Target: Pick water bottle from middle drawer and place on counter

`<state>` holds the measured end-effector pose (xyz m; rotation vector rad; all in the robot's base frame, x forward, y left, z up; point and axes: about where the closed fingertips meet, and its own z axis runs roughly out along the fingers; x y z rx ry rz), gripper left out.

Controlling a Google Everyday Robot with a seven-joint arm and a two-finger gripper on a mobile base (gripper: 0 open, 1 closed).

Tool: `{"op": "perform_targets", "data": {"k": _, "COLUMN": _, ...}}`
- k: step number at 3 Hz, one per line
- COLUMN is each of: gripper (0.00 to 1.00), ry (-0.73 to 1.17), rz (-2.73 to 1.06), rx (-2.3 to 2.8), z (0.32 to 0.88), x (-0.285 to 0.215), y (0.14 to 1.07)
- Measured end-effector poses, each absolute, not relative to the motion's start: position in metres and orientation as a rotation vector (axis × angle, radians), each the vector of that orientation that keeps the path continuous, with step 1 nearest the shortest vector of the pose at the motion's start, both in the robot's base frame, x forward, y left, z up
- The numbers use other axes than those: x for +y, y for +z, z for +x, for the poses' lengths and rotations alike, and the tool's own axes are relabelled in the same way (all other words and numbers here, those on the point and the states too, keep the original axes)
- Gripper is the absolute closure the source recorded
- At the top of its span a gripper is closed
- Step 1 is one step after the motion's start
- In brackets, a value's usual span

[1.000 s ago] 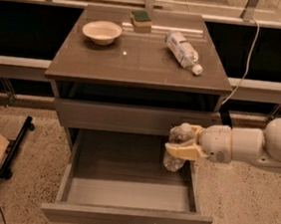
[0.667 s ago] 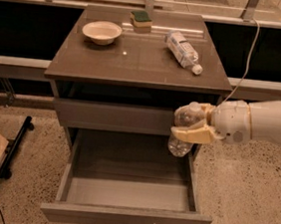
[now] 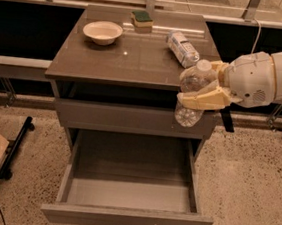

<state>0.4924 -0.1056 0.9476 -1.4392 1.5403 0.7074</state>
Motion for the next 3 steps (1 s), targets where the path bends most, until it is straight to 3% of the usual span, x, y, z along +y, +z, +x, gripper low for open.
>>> {"op": "perform_targets", "data": {"k": 2, "gripper": 1.00, "ry": 0.659, "rz": -1.376, "rx": 1.529, "z": 0.498, "x": -0.107, "y": 0.958}}
{"op": "perform_targets", "data": {"k": 3, "gripper": 1.00, "ry": 0.532, "rz": -1.306, "rx": 1.487, "z": 0.513, "x": -0.107, "y": 0.978}}
